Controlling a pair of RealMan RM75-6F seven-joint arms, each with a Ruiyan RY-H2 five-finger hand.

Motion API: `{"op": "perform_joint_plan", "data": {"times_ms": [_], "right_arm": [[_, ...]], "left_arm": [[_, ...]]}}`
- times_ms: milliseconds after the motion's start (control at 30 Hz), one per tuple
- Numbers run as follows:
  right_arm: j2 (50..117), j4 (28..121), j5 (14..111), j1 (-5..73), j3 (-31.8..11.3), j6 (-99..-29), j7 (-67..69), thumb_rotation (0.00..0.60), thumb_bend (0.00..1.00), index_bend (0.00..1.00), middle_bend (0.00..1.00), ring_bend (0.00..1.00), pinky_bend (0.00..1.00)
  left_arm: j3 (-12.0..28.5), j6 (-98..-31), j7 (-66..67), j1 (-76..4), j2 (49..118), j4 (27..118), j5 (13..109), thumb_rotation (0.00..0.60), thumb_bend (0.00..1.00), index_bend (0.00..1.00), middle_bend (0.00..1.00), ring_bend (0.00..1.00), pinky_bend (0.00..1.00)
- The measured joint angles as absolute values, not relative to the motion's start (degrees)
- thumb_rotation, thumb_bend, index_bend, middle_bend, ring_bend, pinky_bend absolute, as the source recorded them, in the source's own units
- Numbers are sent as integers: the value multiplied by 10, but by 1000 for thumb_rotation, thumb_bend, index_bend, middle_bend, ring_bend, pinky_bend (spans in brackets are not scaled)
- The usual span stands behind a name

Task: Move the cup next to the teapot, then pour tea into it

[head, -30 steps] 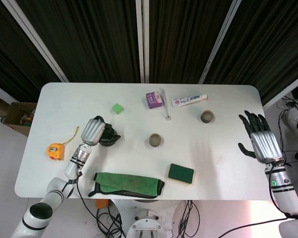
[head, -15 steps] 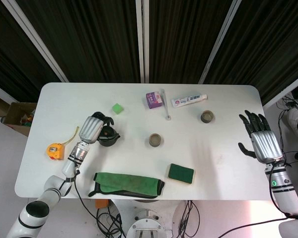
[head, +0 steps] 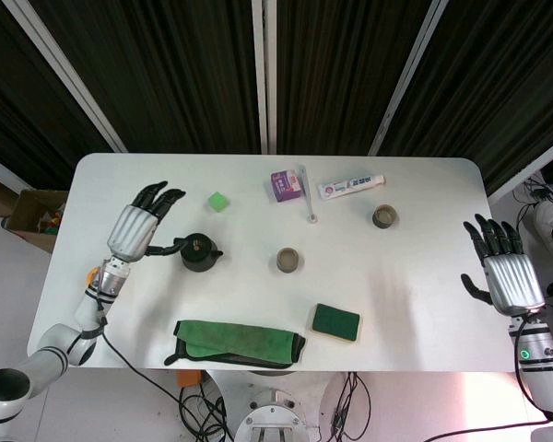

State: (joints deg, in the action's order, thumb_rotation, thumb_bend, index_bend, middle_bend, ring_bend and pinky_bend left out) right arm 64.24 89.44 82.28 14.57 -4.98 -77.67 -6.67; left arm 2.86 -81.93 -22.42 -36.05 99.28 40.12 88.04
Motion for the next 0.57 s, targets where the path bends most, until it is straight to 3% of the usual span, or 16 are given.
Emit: {"op": "perform_joint_plan", "data": {"times_ms": [233, 333, 567], "right_arm": [[641, 873, 777, 80, -31, -820, -107, 600, 250, 0, 0, 0, 0], [646, 856, 750, 56, -27, -826, -108, 600, 264, 0, 0, 0, 0], [644, 837, 743, 30, -25, -837, -76, 600, 276, 0, 0, 0, 0]], "left_arm": [[-20, -860, -41, -256, 774, 743, 868, 0, 123, 98, 144, 81, 149], [-42, -888, 42, -191, 697, 833, 865, 0, 123, 87, 139, 81, 150], [-71, -939, 73, -96, 675, 848, 861, 0, 122, 86, 135, 81, 149]]}}
